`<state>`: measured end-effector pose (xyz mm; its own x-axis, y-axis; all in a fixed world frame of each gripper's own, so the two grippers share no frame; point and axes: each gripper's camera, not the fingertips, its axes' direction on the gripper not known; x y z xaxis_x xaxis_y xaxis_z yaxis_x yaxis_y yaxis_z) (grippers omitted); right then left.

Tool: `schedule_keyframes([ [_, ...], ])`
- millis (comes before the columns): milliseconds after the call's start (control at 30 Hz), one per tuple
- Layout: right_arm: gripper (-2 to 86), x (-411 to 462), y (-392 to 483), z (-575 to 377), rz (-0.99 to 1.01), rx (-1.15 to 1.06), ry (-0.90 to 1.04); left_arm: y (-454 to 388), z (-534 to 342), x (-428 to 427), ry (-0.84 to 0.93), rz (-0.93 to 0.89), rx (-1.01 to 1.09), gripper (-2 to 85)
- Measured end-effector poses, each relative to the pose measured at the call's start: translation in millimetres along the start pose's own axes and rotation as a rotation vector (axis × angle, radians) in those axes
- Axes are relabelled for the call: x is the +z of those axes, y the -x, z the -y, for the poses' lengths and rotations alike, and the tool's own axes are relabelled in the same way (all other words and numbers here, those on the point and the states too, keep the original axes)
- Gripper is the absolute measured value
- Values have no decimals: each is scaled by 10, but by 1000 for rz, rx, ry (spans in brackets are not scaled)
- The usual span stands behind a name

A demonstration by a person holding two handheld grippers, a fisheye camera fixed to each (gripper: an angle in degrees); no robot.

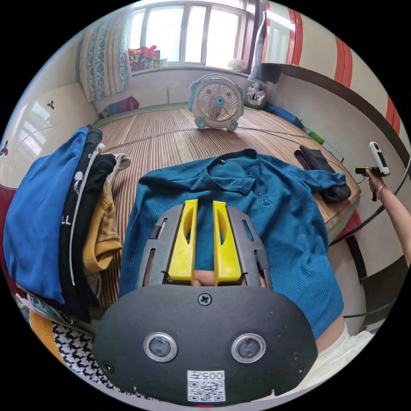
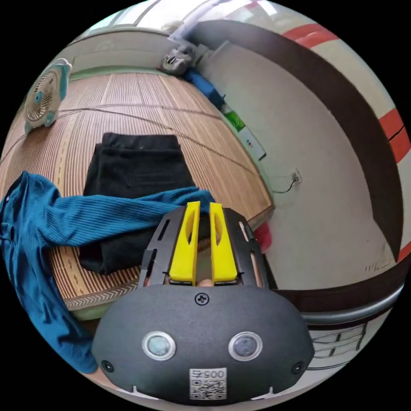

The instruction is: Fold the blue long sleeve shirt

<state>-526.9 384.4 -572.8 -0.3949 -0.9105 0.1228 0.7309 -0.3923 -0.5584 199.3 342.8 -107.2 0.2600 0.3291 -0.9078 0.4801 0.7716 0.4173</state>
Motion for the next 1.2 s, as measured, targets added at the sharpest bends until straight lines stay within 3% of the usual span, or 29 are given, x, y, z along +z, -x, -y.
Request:
schedule_keyframes([
  [100,39,-37,214,-287,153,-18,-75,63,170,215,25,30,27,77],
  [433,84,-905,1800,-140,588,-524,-388,138,917,977,102,-20,133,85],
  [667,99,-636,2707,361,632,-545,-273,159,1175,1515,199,-7,139,72],
  [867,39,-387,2813,420,651,-521,-239,138,1348,1578,232,18,185,24],
  [1000,-4,-429,2589,346,592,-432,-336,210,1505,1340,154,-104,167,14],
  [1200,-2,-573,2424,530,595,-405,-393,318,2028,1146,21,27,161,13],
])
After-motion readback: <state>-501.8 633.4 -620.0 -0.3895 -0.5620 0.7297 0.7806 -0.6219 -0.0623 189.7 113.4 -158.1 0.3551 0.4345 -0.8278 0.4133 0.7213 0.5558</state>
